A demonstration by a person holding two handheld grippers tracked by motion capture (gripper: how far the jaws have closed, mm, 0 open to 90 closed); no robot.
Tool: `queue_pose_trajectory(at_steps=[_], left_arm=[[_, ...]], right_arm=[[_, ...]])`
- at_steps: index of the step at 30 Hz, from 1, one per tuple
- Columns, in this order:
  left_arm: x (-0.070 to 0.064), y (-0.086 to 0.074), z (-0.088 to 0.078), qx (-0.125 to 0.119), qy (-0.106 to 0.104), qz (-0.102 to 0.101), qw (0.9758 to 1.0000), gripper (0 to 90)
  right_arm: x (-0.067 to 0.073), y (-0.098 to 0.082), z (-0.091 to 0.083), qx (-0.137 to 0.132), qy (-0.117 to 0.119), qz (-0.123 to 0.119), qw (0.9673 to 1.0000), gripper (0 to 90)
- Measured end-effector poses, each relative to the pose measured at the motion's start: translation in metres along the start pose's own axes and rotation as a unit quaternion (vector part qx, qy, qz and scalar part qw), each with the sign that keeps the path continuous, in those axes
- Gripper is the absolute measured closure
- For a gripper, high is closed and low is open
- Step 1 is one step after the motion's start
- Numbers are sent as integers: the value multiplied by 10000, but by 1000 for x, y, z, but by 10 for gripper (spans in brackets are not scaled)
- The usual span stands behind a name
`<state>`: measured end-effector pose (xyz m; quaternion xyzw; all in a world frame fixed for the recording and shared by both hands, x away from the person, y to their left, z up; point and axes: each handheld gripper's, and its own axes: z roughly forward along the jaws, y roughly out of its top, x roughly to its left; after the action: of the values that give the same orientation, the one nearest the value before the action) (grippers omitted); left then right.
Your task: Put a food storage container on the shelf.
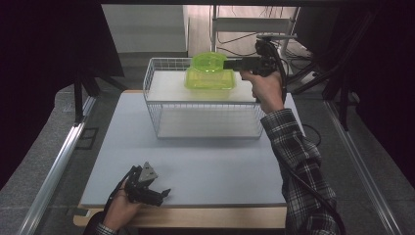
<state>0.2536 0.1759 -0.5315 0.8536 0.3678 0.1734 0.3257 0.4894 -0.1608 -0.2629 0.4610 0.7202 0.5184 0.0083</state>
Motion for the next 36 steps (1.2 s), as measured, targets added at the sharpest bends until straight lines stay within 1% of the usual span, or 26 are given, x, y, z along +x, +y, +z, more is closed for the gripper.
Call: queue_pose_trajectory(at_steps=[2,4,5,6,9,10,12,15,16,17,18,19,20,22,24,26,27,29,30,32,35,36], left_arm=[[0,0,0,-14,2,-5,10000,24],[0,0,0,-18,5,-8,10000,24],[0,0,0,-18,10,-8,10000,24],[0,0,0,-20,9,-9,10000,24],[0,0,0,-16,5,-11,10000,23],[0,0,0,-13,4,-9,10000,23],[0,0,0,-9,4,-10,10000,23],[0,0,0,-1,9,8,10000,23],[0,0,0,-1,9,8,10000,23],[0,0,0,18,5,27,10000,23],[0,0,0,18,5,27,10000,23],[0,0,0,15,2,31,10000,23],[0,0,0,15,2,31,10000,23],[0,0,0,18,2,34,10000,23],[0,0,1,14,2,31,10000,23],[0,0,0,7,3,28,10000,23],[0,0,0,4,4,26,10000,23],[0,0,0,3,5,25,10000,22],[0,0,0,1,8,23,10000,22],[0,0,0,-5,9,23,10000,22],[0,0,0,-22,1,6,10000,21],[0,0,0,-27,0,1,10000,21]], right_arm=[[-1,-7,-3,49,81,-116,9999,392],[-1,-10,-4,69,78,-161,9998,381],[0,-12,-5,91,71,-215,9997,366],[1,-17,-6,115,73,-312,9994,331],[2,-23,-7,132,93,-380,9991,315],[4,-28,-7,154,109,-458,9988,285],[4,-31,-7,161,100,-503,9986,275],[8,-42,-5,190,81,-697,9974,222],[8,-42,-5,190,81,-697,9974,222],[9,-47,-5,187,68,-774,9968,201],[9,-47,-5,187,68,-774,9968,201],[10,-53,-4,196,47,-852,9962,180],[10,-53,-4,196,47,-852,9962,180],[11,-61,-5,200,14,-967,9951,154],[11,-63,-5,202,2,-1002,9948,148],[11,-71,-5,209,-25,-1133,9933,125],[11,-71,-5,209,-25,-1133,9933,125],[12,-77,-5,217,-49,-1214,9924,111],[12,-82,-6,222,-57,-1295,9913,97],[12,-84,-6,219,-61,-1331,9908,94],[13,-95,-6,235,-84,-1510,9882,73],[13,-95,-6,235,-84,-1510,9882,73]])
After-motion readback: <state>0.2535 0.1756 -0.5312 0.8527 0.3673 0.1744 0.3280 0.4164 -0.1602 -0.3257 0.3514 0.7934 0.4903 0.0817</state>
